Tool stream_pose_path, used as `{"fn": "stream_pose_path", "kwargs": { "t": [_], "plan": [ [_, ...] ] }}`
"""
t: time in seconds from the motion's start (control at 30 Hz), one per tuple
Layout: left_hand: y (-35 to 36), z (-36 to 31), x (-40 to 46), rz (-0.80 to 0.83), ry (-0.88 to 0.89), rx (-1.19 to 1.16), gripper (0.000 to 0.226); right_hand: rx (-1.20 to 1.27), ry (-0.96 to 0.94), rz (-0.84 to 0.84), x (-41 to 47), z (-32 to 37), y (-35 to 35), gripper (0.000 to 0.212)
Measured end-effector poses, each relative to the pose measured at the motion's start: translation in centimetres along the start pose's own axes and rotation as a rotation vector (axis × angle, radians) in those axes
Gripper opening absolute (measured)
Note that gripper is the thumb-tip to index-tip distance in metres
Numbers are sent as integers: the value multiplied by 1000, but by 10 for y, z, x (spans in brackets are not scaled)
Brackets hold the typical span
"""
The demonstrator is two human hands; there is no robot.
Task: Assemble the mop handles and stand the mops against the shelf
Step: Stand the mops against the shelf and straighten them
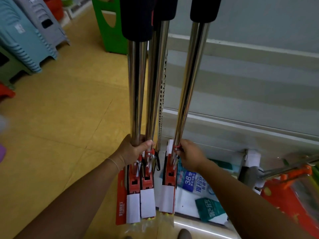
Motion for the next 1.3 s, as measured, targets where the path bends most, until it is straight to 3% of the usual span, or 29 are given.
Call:
{"fn": "stream_pose_path", "kwargs": {
  "t": [0.2,0.33,0.57,0.93,1.13,1.3],
  "plan": [
    [-28,12,-21,27,-41,-84,10,41,87,-91,-11,-4,11,23],
    [-42,15,-28,65,-57,-72,14,57,156,-166,-15,1,13,28],
    [-47,13,-35,65,-43,-26,14,157,246,-296,-2,16,28,18],
    [-57,18,-48,108,-49,-50,12,227,254,-333,17,14,25,25],
    [-58,18,-51,92,-1,8,49,205,260,-363,41,17,28,35],
    [-50,20,-50,107,2,-33,35,309,323,-384,64,14,25,29]
  ]
}}
Point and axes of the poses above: each hand's wrist, its own x-axis towards the middle knuckle, its own y-axis out of the palm, z = x × y, the point moved 1 cm from there along x, towards the middle knuckle, and after that the axes turned 10 degrees about x, right-handed, at the moved point
